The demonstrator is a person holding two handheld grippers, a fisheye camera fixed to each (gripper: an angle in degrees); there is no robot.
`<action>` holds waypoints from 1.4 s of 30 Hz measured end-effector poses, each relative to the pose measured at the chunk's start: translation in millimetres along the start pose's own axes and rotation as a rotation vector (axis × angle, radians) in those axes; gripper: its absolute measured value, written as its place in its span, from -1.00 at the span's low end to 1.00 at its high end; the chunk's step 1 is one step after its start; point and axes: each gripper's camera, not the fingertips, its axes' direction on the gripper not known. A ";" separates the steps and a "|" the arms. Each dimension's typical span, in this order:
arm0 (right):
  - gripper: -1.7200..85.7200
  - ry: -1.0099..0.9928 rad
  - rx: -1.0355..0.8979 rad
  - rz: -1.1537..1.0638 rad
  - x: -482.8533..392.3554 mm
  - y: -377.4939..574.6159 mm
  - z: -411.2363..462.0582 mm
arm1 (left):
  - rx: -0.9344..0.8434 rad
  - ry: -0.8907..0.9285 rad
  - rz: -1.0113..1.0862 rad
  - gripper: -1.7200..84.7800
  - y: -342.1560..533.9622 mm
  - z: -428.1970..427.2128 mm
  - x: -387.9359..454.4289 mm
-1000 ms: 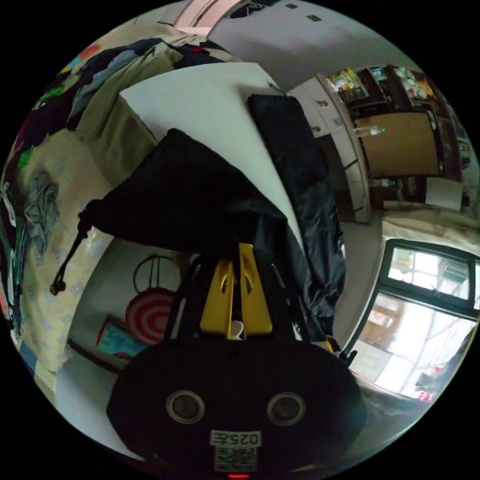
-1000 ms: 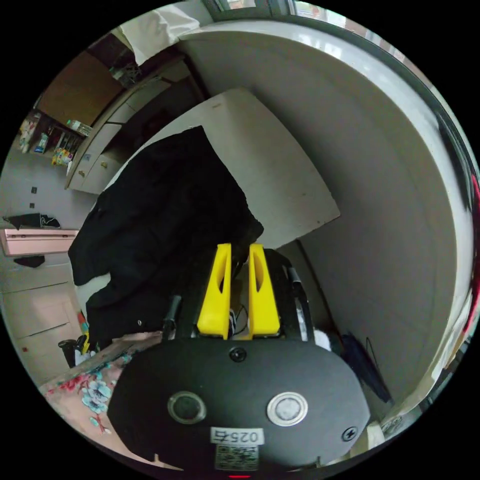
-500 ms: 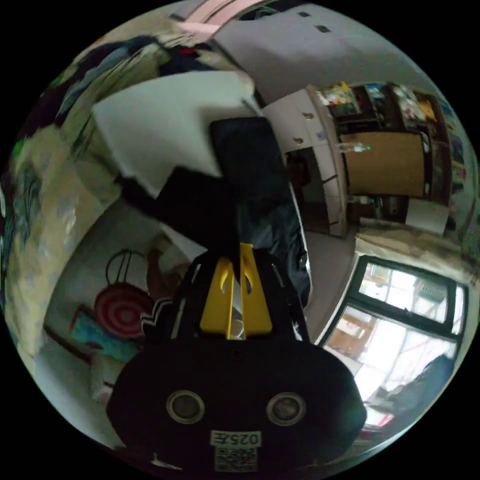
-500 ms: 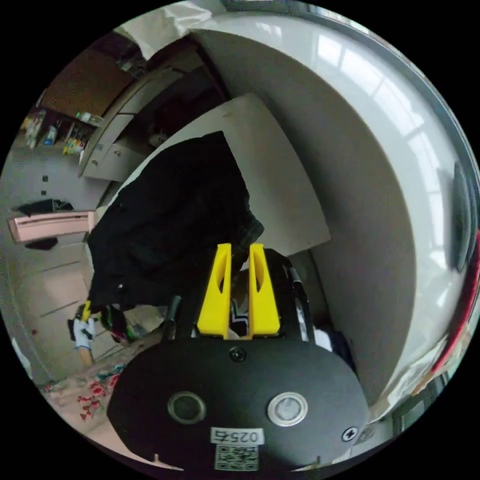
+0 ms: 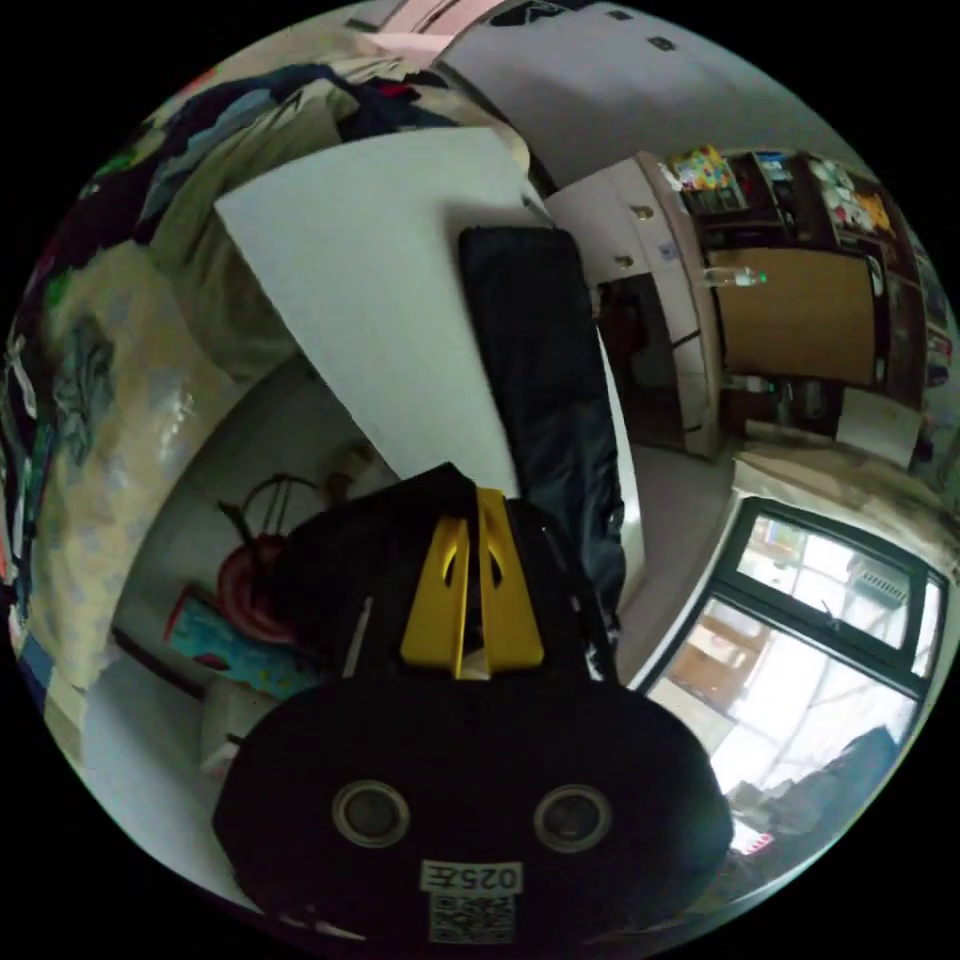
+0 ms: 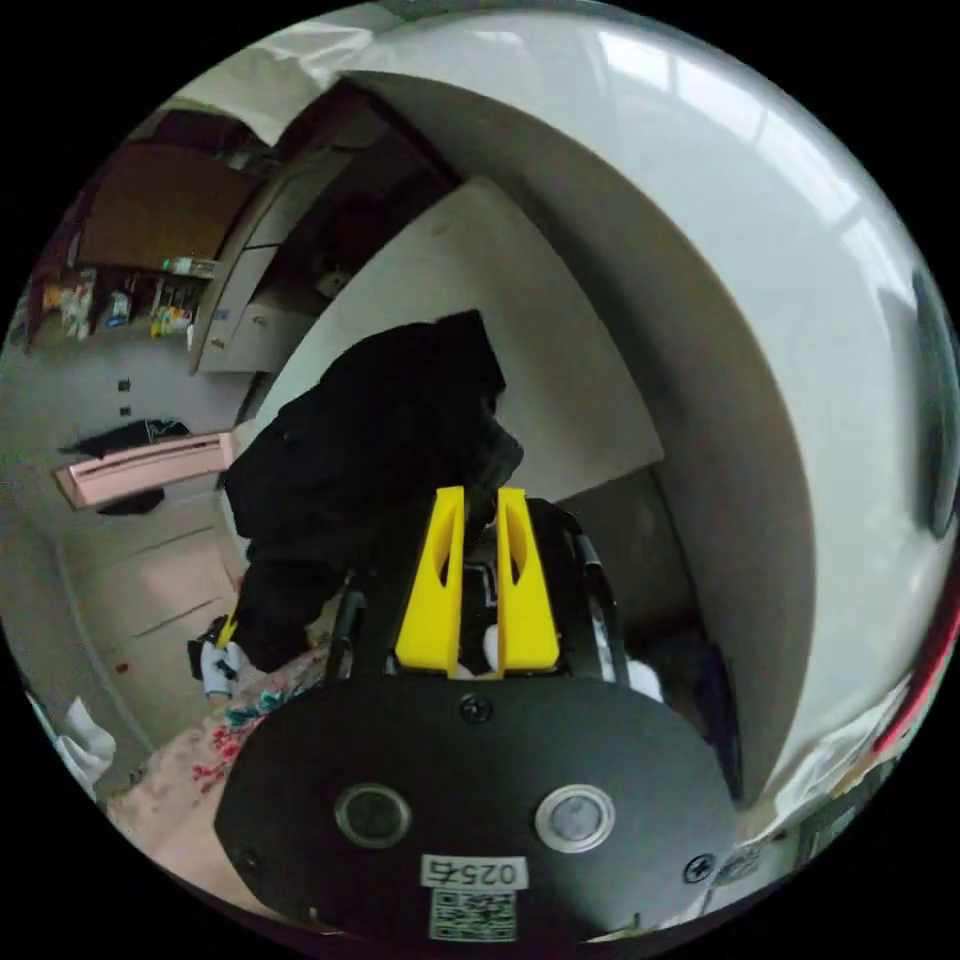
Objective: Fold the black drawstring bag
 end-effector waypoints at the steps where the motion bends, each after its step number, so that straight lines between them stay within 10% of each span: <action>1: -0.83 -0.010 -0.002 0.020 6.7 7.5 3.8 | 0.007 -0.009 -0.013 -0.98 6.3 2.2 -4.3; 13: -0.83 -0.127 0.067 0.075 -8.5 76.7 -33.6 | 0.251 -0.004 0.096 -0.98 49.2 -116.9 51.9; 23: -0.79 -0.219 0.223 0.024 -45.3 -55.8 46.4 | -0.037 -0.011 0.354 -0.91 -167.5 86.4 208.4; 28: -0.78 -0.020 0.361 0.097 -50.8 19.6 40.7 | -0.017 -0.236 0.592 -0.89 -112.6 84.2 247.2; 35: -0.71 -0.113 0.334 0.244 -7.8 72.2 82.6 | -0.436 -0.359 1.071 -0.88 53.2 184.8 302.1; 42: -0.69 0.007 0.343 -0.091 -35.6 36.4 70.3 | -0.705 -0.220 1.605 -0.83 180.6 279.5 435.3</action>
